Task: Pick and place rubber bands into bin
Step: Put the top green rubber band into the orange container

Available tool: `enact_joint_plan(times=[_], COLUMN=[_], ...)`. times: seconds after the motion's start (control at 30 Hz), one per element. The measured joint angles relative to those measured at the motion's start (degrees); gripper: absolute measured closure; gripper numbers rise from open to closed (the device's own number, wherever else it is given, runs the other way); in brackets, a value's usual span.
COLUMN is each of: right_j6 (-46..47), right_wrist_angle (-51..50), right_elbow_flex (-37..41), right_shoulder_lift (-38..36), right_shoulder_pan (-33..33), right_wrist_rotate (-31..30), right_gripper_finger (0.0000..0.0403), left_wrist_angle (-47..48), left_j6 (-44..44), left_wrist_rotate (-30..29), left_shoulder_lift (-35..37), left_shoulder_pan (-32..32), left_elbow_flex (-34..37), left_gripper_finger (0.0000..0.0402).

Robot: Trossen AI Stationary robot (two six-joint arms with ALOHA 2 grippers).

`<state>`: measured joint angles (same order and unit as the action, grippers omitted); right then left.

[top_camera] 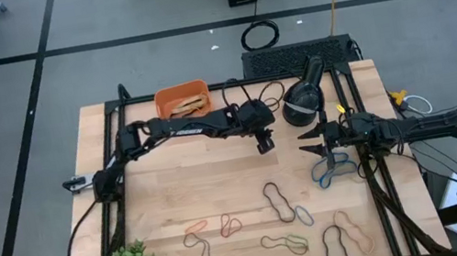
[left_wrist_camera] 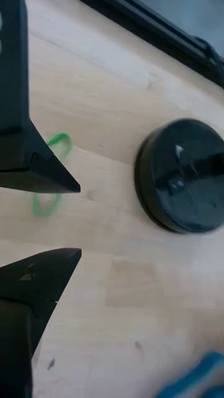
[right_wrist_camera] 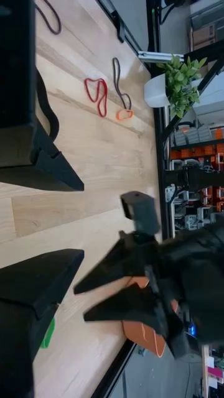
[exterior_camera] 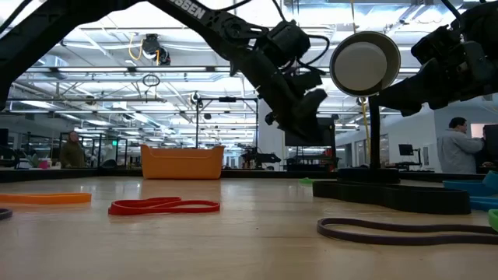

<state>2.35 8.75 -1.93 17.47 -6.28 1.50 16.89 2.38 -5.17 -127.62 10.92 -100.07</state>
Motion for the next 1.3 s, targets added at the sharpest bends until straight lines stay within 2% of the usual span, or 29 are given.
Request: enact_joint_plan(times=[0.1, 0.27, 0.4, 0.67, 0.93, 1.03, 1.3], right_j6=[0.0, 0.0, 0.0, 0.0, 0.0, 0.0, 0.0], right_wrist_angle=[0.0, 0.0, 0.0, 0.0, 0.0, -0.1, 0.0], right_elbow_flex=[0.0, 0.0, 0.0, 0.0, 0.0, 0.0, 0.0], right_shoulder_lift=[0.0, 0.0, 0.0, 0.0, 0.6, 0.7, 0.7], right_shoulder_pan=[0.0, 0.0, 0.0, 0.0, 0.0, 0.0, 0.0], right_wrist_rotate=[0.0, 0.0, 0.0, 0.0, 0.0, 0.0, 0.0], right_gripper_finger=[0.0248, 0.0248, 0.0248, 0.0248, 0.0248, 0.0248, 0.0248], left_wrist_angle=[0.9, 0.9, 0.4, -0.2, -0.5, -0.2, -0.1], left_j6=[-0.2, 0.0, 0.3, 0.4, 0.6, 0.7, 1.5], left_wrist_rotate=[-3.7, -3.9, -3.1, -2.5, -2.5, -0.1, -0.7], left_shoulder_lift=[-0.6, -0.7, -0.7, -5.7, -6.8, -6.8, -9.2], left_shoulder_pan=[-0.3, -0.2, -0.2, -0.2, 1.2, 2.0, 1.8], left_elbow_flex=[0.0, 0.2, 0.2, 0.4, 0.3, 0.3, 0.0], left_gripper_finger=[0.0241, 0.0241, 0.0241, 0.0241, 0.0241, 0.0241, 0.0245])
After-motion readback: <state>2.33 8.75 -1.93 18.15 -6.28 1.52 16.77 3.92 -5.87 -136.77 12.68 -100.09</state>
